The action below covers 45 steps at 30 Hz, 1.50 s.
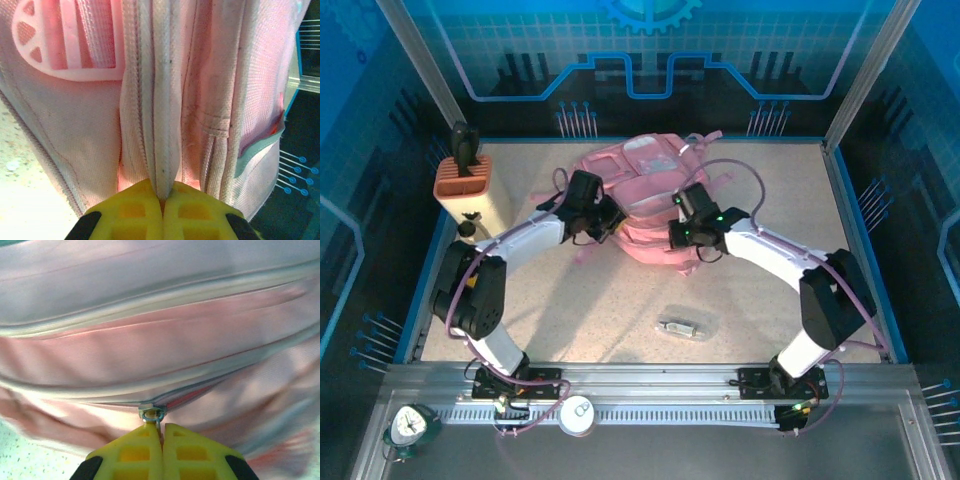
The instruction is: Pack the student bag
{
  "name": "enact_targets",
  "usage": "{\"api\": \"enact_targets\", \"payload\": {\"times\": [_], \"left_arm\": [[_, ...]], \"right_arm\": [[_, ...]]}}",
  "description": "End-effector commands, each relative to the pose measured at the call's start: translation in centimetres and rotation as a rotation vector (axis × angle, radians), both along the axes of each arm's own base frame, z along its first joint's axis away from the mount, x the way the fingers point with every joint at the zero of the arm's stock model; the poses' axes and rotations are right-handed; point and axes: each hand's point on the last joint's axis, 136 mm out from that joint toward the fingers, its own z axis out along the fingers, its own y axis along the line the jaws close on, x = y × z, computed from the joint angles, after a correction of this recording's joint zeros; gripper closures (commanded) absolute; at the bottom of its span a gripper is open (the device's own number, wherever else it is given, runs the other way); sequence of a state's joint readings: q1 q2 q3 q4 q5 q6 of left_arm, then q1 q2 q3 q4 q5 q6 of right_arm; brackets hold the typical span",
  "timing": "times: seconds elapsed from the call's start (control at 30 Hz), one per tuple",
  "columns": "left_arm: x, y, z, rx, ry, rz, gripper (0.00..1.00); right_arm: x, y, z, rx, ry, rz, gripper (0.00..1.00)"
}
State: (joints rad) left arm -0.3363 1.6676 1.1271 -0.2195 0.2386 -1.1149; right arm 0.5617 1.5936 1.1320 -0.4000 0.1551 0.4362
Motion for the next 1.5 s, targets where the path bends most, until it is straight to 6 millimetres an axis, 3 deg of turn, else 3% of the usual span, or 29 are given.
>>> {"api": "enact_targets", "payload": {"times": [0.0, 0.07, 0.17, 0.2, 0.27, 0.37, 0.5, 0.6, 0.67, 0.83, 0.93, 1.0, 1.1, 1.2, 1.33, 1.47], "left_arm": [[3.6, 5.6, 3.5, 0.084, -0.147, 0.066, 1.00], [5.3, 6.0, 4.2, 0.076, -0.145, 0.042, 1.00], [8.0, 5.8, 4.6, 0.051, -0.160, 0.005, 1.00], [8.7, 5.7, 4.8, 0.043, -0.169, -0.007, 0.96], [9.2, 5.8, 5.1, 0.046, -0.178, -0.021, 0.74], [7.7, 6.2, 4.9, 0.049, -0.131, -0.015, 0.58], [2.7, 5.0, 4.9, 0.007, -0.093, 0.014, 0.51], [-1.1, 3.8, 3.2, -0.033, -0.044, 0.084, 0.50], [-2.6, 2.3, 2.3, -0.071, -0.030, 0.106, 0.50], [-4.2, -2.0, 0.0, -0.159, 0.041, 0.122, 0.55], [-4.7, -3.2, -1.5, -0.106, 0.086, 0.125, 0.57], [-4.4, -3.9, -1.9, -0.106, 0.087, 0.125, 0.64], [-4.0, -2.9, -2.3, -0.052, 0.085, 0.169, 0.80], [-2.8, -2.1, -0.9, 0.016, 0.020, 0.157, 1.00], [-1.4, 0.8, 1.4, 0.056, -0.017, 0.166, 1.00], [0.1, 4.9, 3.3, 0.019, -0.065, 0.192, 1.00]], "right_arm": [[-2.7, -6.0, -1.5, -0.220, 0.078, -0.067, 1.00], [-3.3, -4.1, -1.0, -0.211, 0.061, 0.000, 1.00], [-5.0, 1.8, -0.6, -0.073, 0.076, 0.136, 1.00], [-5.4, 4.2, -0.2, -0.008, 0.086, 0.174, 1.00], [-5.7, 7.4, 0.7, 0.061, 0.084, 0.195, 1.00], [-4.8, 9.7, 1.4, 0.130, 0.054, 0.183, 1.00], [-4.2, 9.6, 0.6, 0.112, 0.029, 0.172, 1.00], [-4.4, 9.4, 0.1, 0.096, 0.037, 0.178, 1.00], [-4.6, 9.5, -0.1, 0.102, 0.037, 0.183, 1.00], [-5.1, 9.5, -0.4, 0.111, 0.038, 0.180, 1.00], [-5.4, 9.7, -0.6, 0.122, 0.039, 0.183, 1.00], [-5.4, 9.8, -0.6, 0.128, 0.037, 0.184, 1.00], [-5.6, 9.9, -0.7, 0.117, 0.039, 0.194, 1.00], [-6.2, 9.1, -1.0, 0.076, 0.052, 0.186, 1.00], [-7.4, 6.8, -1.5, 0.003, 0.067, 0.139, 1.00], [-9.0, 3.9, -2.8, -0.086, 0.102, 0.113, 1.00]]}}
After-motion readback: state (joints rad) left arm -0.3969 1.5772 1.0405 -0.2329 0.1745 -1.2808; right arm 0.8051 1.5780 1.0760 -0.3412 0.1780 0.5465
